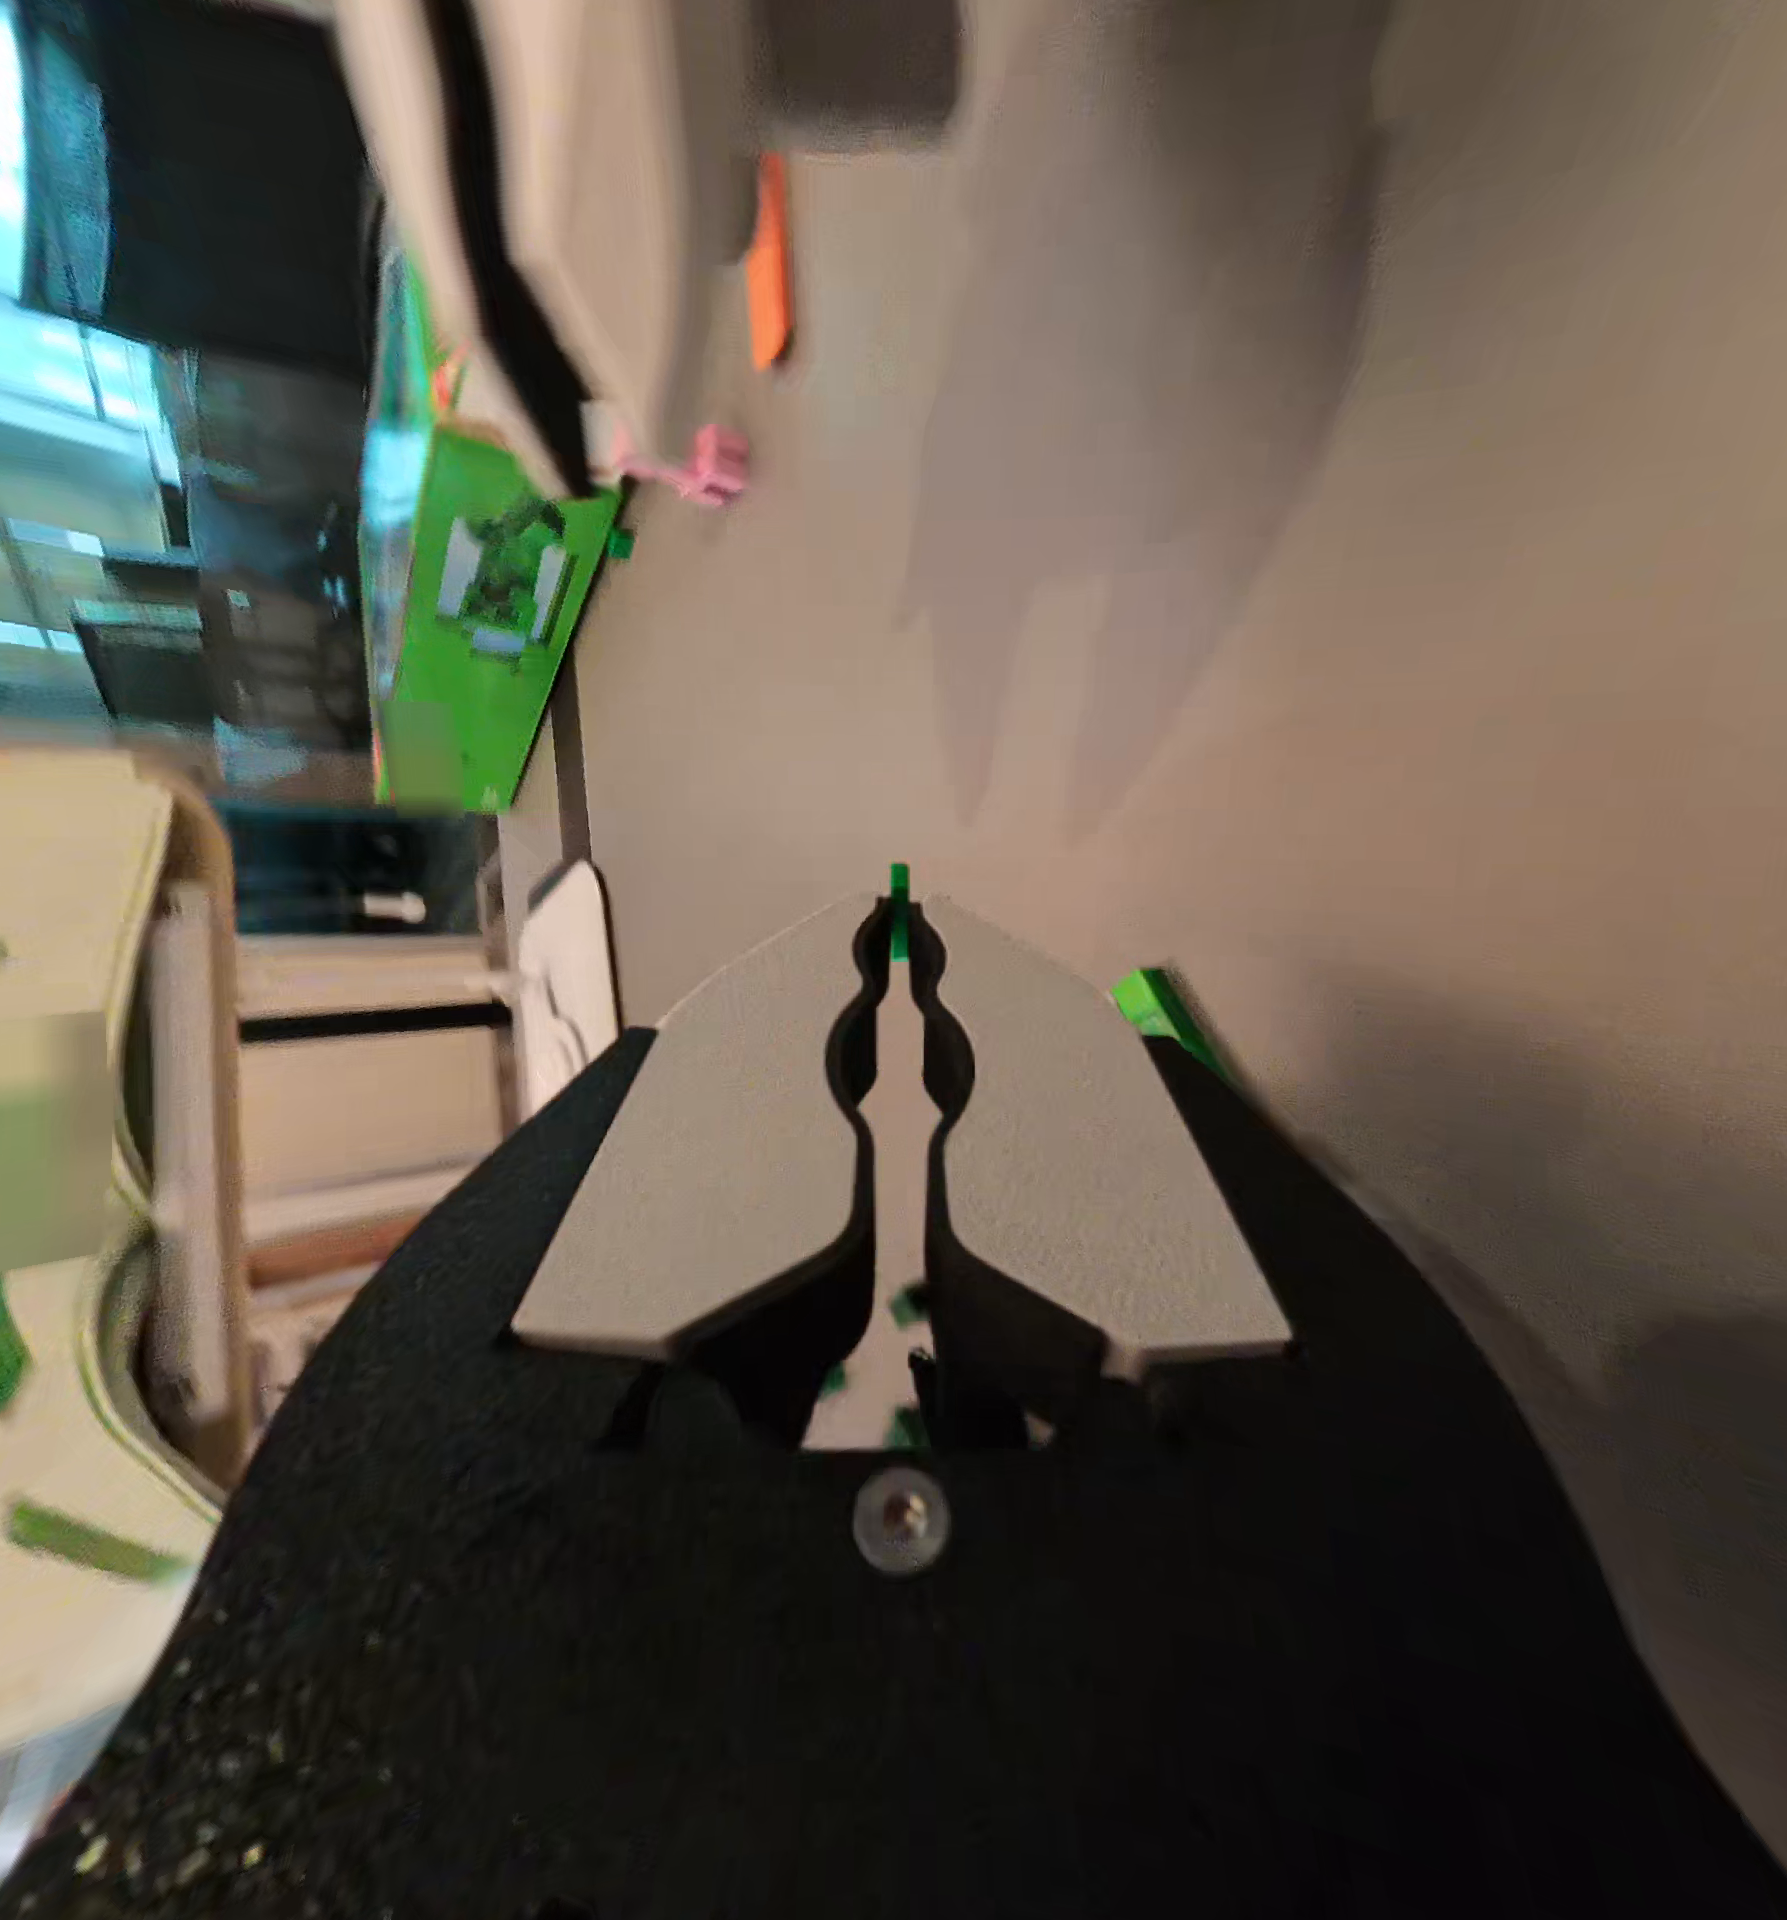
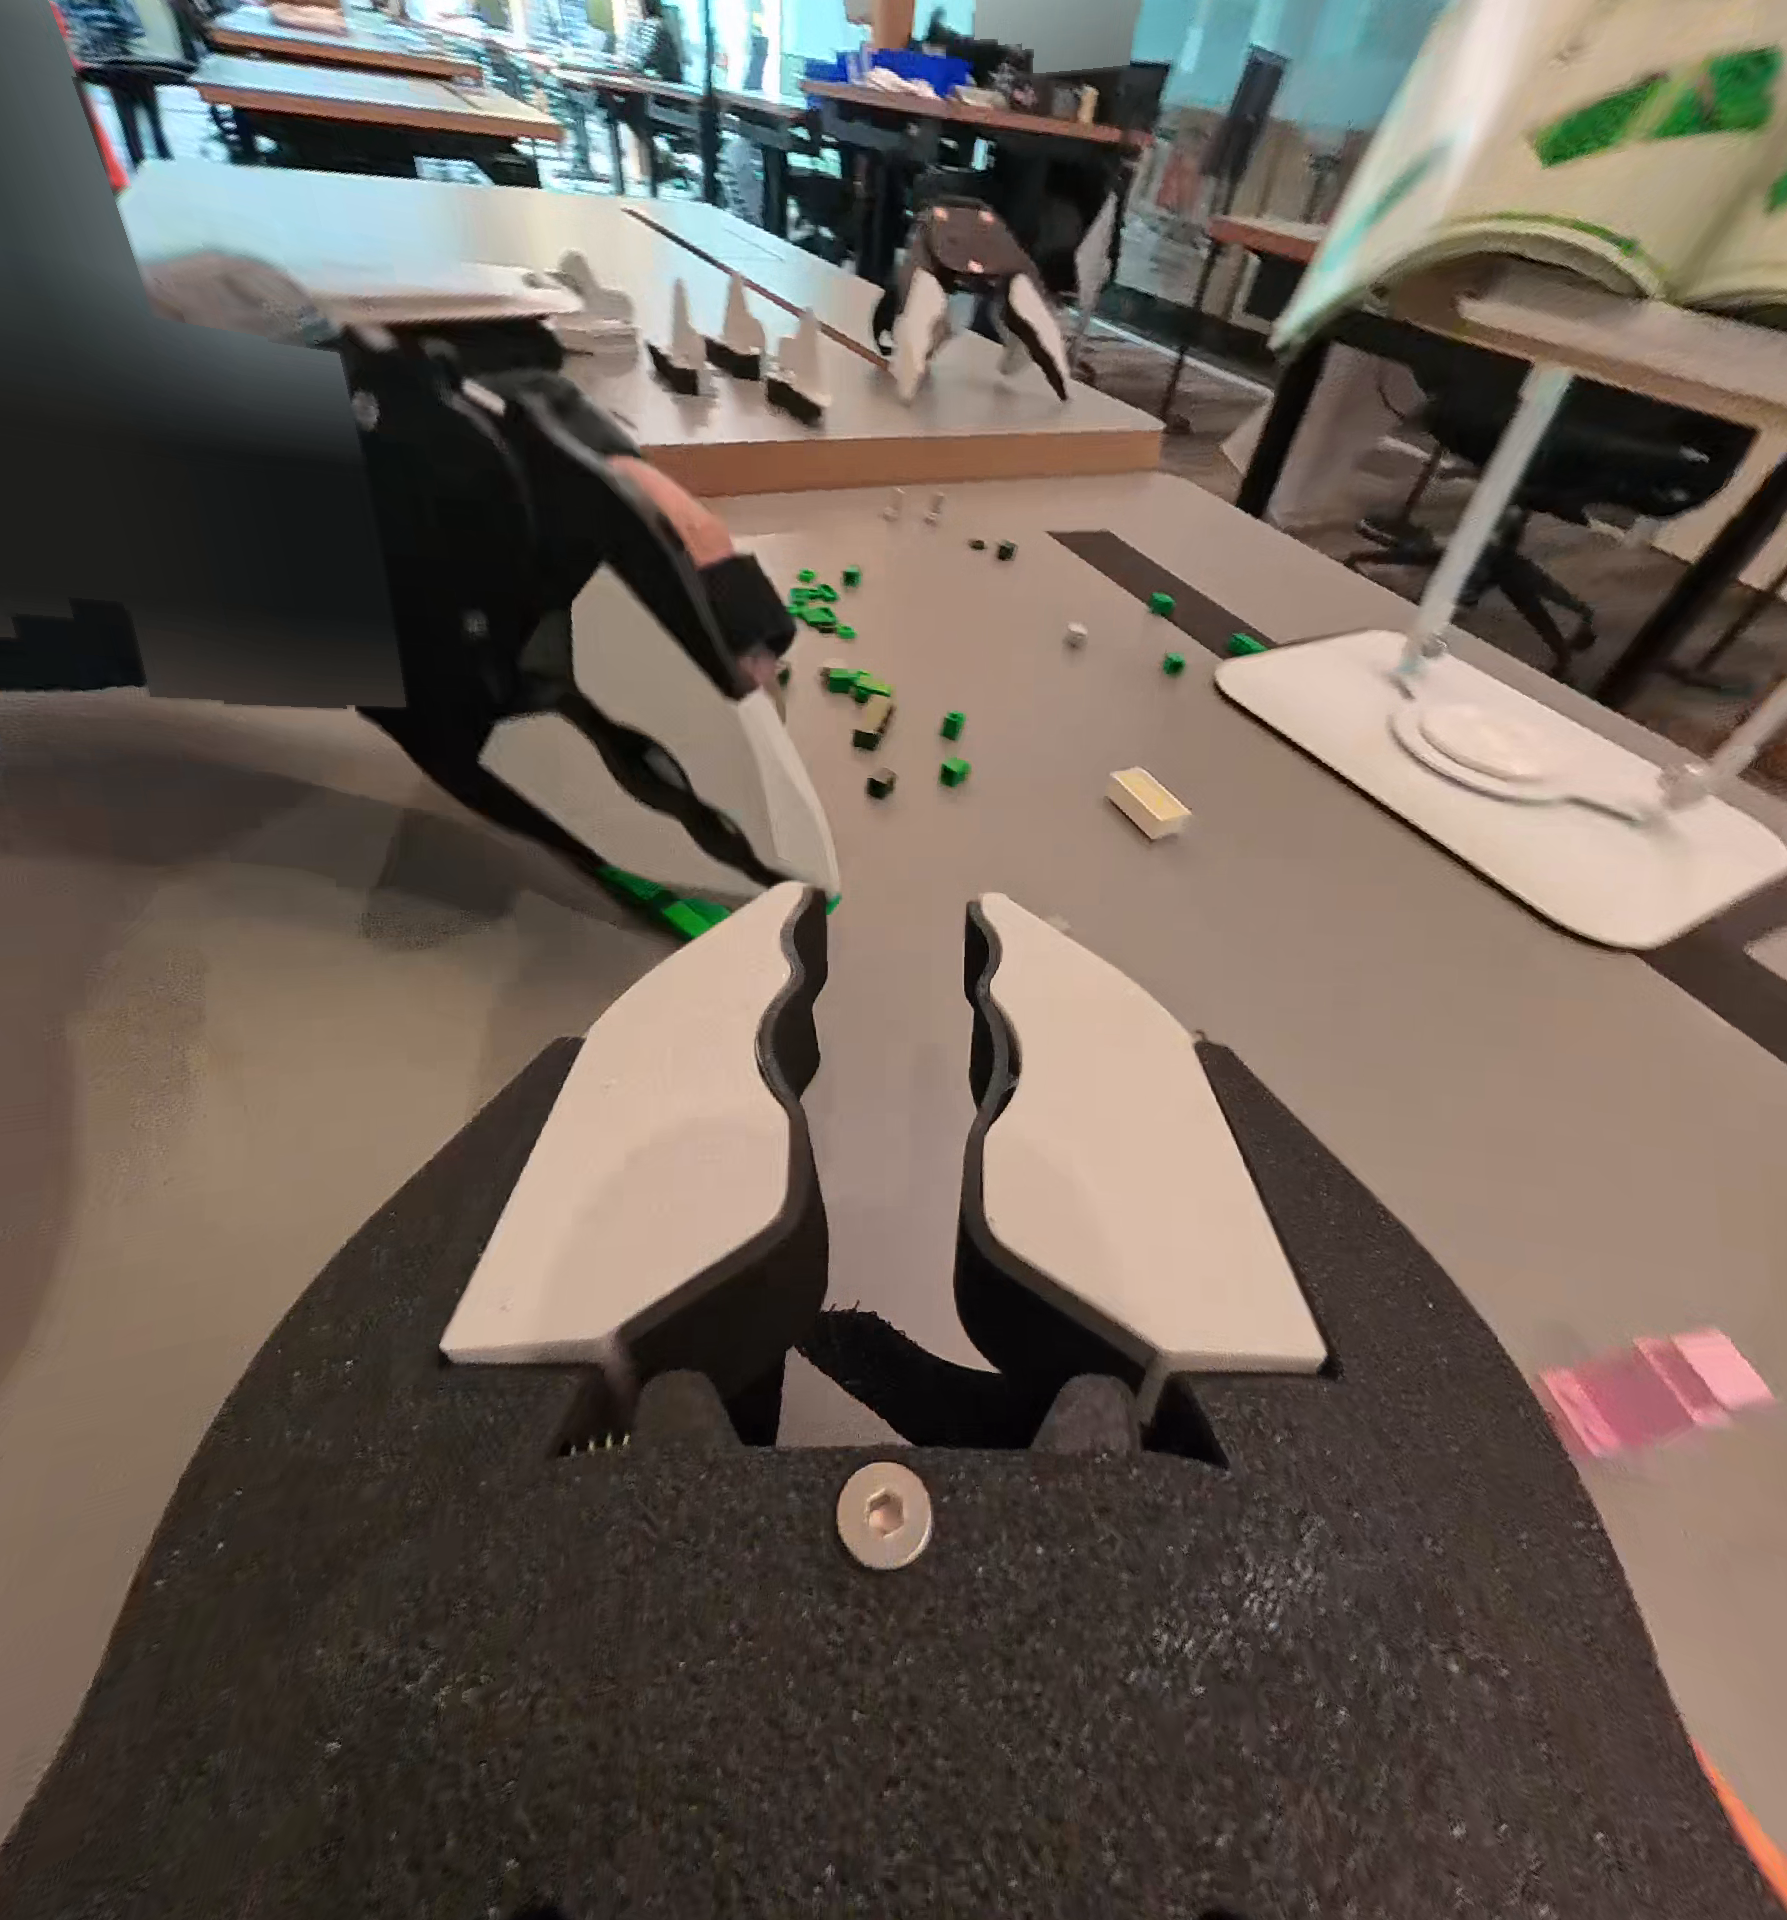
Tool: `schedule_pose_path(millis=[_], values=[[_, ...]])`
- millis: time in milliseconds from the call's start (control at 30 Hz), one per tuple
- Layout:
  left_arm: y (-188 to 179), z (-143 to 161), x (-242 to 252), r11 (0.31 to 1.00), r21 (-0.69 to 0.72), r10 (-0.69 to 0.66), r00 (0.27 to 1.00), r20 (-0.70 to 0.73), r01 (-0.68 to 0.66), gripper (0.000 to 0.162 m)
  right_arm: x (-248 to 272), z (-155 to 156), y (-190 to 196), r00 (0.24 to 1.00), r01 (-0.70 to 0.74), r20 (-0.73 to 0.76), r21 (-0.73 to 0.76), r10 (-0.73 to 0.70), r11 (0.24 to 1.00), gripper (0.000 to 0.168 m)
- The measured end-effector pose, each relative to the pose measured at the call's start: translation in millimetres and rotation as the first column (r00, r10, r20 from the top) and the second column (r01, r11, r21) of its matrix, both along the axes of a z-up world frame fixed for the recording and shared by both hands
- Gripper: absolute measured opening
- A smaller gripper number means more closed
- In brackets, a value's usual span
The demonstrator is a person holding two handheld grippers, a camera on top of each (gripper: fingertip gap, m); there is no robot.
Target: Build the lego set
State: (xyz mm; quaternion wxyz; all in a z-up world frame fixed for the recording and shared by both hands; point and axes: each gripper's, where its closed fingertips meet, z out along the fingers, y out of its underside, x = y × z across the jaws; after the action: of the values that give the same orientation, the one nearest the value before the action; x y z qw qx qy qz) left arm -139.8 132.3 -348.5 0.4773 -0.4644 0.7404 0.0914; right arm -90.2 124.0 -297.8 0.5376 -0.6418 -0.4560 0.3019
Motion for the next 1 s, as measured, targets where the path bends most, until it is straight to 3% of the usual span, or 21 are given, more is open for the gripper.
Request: schedule_pose_path(millis=[267,467,600,767,1000], values=[[8.7,-35.5,27.7,0.990,-0.067,-0.139,0.950,-0.278,0.125,0.003,33.6,-0.9,9.8,0.997,0.076,0.036,-0.075,-0.073,0.994,0.021],[9.5,-41.4,26.0,0.981,-0.049,-0.193,0.896,-0.399,0.189,0.003,35.9,-11.0,12.4,0.997,0.038,0.071,-0.133,-0.028,0.990,0.020],[6.2,-41.5,23.5,0.965,-0.041,-0.252,0.871,-0.422,0.260,0.003,31.1,-18.5,13.1,0.994,-0.014,0.106,-0.168,0.032,0.986,0.021],[2.5,-35.6,15.4,0.965,-0.143,-0.261,0.878,-0.402,0.222,0.022,22.4,-28.4,7.5,0.980,-0.100,0.147,-0.222,0.135,0.970,0.021],[6.2,-29.0,5.7,0.965,-0.182,-0.240,0.908,-0.343,0.186,0.031,2.8,-48.7,-10.5,0.920,-0.252,0.209,-0.335,0.333,0.908,0.022]])
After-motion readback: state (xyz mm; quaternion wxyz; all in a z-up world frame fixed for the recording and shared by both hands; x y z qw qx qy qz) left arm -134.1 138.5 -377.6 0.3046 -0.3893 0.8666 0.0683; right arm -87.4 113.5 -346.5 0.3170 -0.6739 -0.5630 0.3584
